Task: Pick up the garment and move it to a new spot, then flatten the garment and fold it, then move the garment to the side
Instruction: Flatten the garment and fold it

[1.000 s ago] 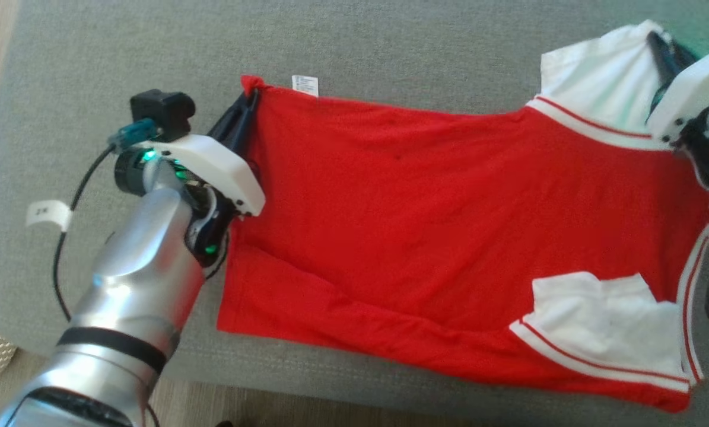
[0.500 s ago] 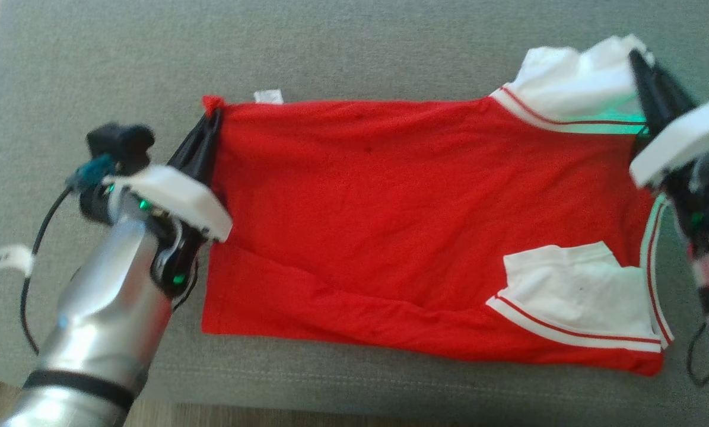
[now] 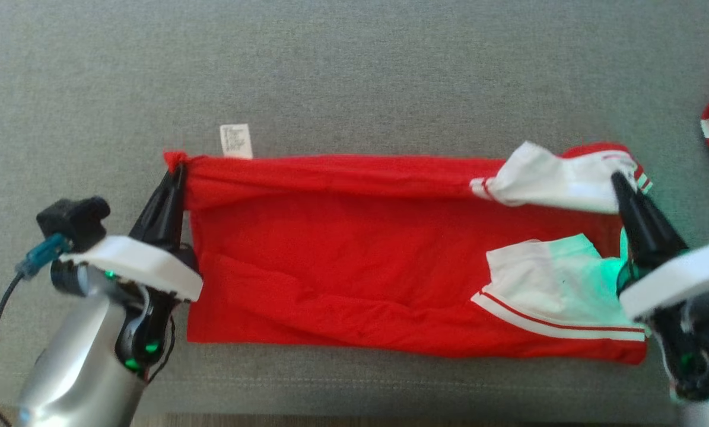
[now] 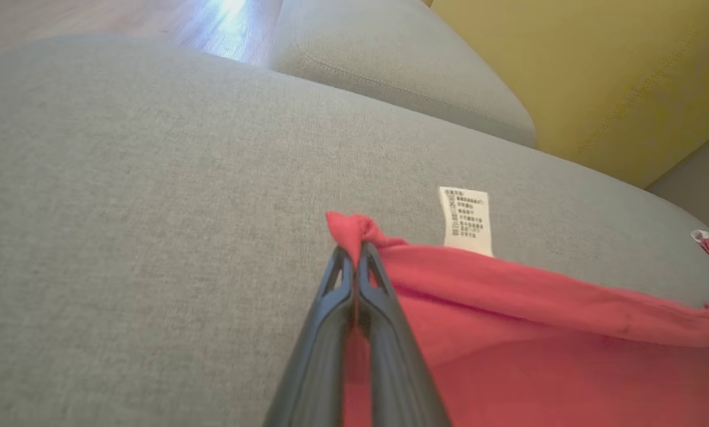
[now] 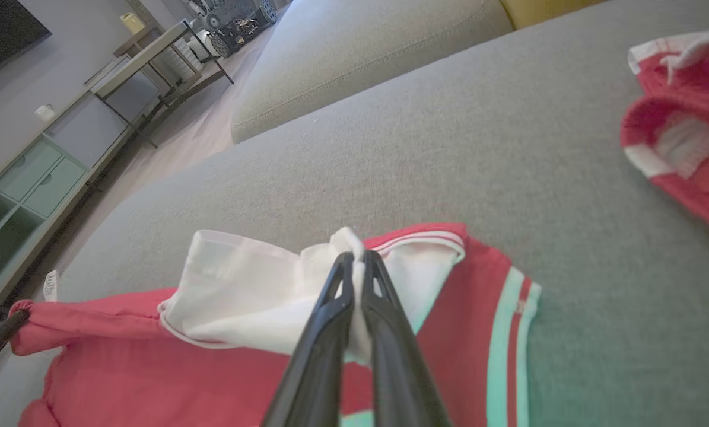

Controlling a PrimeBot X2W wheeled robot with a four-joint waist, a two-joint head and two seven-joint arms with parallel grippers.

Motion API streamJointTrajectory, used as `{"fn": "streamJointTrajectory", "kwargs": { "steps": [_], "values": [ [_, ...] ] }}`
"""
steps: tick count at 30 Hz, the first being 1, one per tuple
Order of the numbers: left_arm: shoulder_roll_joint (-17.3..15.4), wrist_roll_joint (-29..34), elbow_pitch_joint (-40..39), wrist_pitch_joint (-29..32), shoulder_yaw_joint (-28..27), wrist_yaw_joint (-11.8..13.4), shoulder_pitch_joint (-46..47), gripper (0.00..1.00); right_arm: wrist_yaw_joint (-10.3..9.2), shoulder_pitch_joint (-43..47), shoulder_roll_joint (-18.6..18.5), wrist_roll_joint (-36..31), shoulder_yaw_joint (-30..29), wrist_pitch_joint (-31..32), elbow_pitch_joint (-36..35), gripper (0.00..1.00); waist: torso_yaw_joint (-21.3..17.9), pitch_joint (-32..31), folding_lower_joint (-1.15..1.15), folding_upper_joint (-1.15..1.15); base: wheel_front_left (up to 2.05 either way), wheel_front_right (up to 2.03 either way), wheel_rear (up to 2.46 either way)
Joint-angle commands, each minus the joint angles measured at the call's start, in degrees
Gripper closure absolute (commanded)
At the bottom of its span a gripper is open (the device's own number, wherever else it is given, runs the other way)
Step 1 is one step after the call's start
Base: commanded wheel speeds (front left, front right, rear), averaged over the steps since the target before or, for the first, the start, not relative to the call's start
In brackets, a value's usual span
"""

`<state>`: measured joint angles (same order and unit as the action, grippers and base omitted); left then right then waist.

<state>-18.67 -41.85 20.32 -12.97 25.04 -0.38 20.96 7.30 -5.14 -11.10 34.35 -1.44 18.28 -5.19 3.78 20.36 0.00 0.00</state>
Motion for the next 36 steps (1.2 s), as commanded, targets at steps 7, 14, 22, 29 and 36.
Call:
{"fn": "streamJointTrajectory", "kwargs": {
  "steps": [7, 14, 22, 29, 36],
  "values": [
    [-2.3, -2.8, -4.8, 2.0, -2.9, 2.3, -4.8, 0.86, 0.19, 6.2, 4.3, -3.5, -1.6, 1.4, -5.9, 0.74, -1.0, -0.2, 0.0, 0.0, 0.0, 0.0, 0.0],
    [-0.8, -3.1, -2.7, 1.7, -2.1, 2.7, -5.9, 0.0, 0.19, 8.1, 7.1, -5.0, -2.9, 0.3, -5.2, 0.0, -0.7, -0.9, 0.0, 0.0, 0.0, 0.0, 0.0],
    [0.8, 2.0, -3.5, -1.9, -5.3, 5.2, -6.7, 0.0, 0.19, 10.0, 8.0, -12.5, -3.7, -8.5, -7.2, 0.0, -1.1, -3.2, 0.0, 0.0, 0.0, 0.0, 0.0],
    [4.7, 12.9, -13.6, -2.0, -13.5, 6.8, -10.0, 0.0, 0.19, 8.1, 8.1, -19.9, -3.2, -16.7, -6.3, 0.0, -1.8, -5.9, 0.0, 0.0, 0.0, 0.0, 0.0],
    [8.2, 21.0, -18.3, -2.0, -17.3, 5.3, -15.3, 0.0, 0.19, 8.6, 8.2, -26.6, -1.7, -21.3, -3.8, 0.0, -1.9, -9.3, 0.0, 0.0, 0.0, 0.0, 0.0]
  ]
}}
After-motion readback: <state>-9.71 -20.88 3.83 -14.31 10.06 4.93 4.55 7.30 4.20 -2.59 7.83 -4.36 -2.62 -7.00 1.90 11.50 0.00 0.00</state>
